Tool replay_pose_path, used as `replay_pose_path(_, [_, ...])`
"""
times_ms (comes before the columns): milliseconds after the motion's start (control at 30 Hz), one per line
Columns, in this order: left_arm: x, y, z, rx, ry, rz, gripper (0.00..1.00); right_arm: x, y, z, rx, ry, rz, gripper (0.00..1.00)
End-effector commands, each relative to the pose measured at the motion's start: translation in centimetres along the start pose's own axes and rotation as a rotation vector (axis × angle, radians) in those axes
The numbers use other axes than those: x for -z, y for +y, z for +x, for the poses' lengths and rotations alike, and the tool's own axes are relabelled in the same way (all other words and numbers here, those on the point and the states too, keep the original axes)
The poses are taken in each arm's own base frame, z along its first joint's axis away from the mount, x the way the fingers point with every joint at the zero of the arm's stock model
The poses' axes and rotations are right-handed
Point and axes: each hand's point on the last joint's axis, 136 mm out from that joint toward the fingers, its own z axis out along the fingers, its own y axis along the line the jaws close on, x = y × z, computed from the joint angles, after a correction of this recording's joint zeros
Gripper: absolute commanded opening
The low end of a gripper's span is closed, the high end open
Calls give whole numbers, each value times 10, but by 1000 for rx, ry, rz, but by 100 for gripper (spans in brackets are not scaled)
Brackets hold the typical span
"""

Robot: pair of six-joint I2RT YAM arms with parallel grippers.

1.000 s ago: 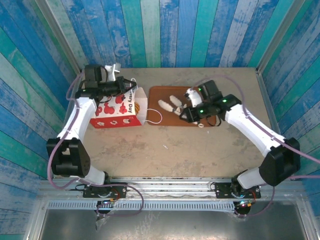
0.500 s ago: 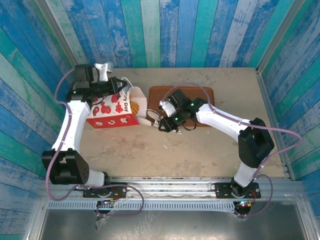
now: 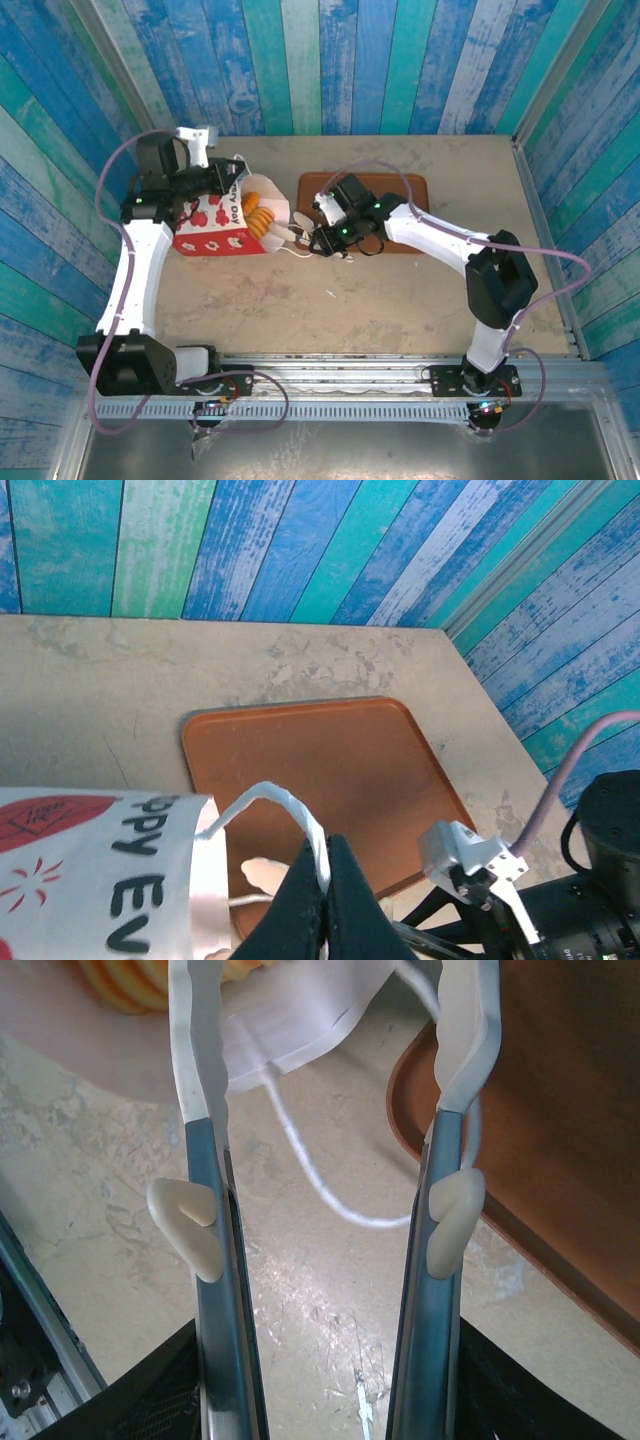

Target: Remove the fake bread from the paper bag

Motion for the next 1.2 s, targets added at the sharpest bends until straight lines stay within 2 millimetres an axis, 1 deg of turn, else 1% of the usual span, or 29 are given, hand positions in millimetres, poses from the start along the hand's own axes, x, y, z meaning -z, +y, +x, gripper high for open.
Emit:
replay_pose_path(0, [14, -16, -18, -82, -75, 29, 0, 1, 11, -18, 91, -26, 16, 56])
replay_pose_path(67, [14, -18, -18, -78, -73, 40, 0, -2, 9, -19, 136, -5, 38, 57])
replay_pose_path(133, [13, -16, -18, -70, -70, 34, 0, -1, 8, -22, 141, 21, 53, 57])
replay_pose_path(233, [13, -17, -18, -63, -70, 40, 0, 4, 22, -31, 89, 13, -9, 58])
replay_pose_path(333, [13, -17, -17, -56, -76, 42, 0, 2, 45, -33, -11, -10, -149, 57])
replay_pose_path(367, [13, -17, -18, -55, -81, 44, 0, 1, 50, -33, -46, -23, -179, 57])
replay_pose_path(433, [12, -18, -17, -47, -87, 54, 0, 0, 48, -32, -90, -49, -176, 58])
replay_pose_path(567, [9, -19, -13, -18, -90, 83, 0, -2, 35, -23, -134, -49, -117, 58])
replay_pose_path(767, [2, -20, -9, 17, -86, 134, 0, -7, 35, -15, -171, -38, -130, 60])
replay_pose_path(900, [-3, -20, -4, 45, -80, 165, 0, -13, 43, -16, -198, -39, -188, 59])
replay_pose_path(1000, [-5, -19, 1, 56, -66, 171, 0, -10, 48, -19, -197, -53, -189, 59])
replay_pose_path(1133, [-7, -18, 4, 64, -57, 177, 0, 0, 32, -19, -200, -90, -86, 58])
replay_pose_path(1167, [-7, -18, 5, 65, -57, 177, 0, 1, 32, -19, -203, -95, -91, 58])
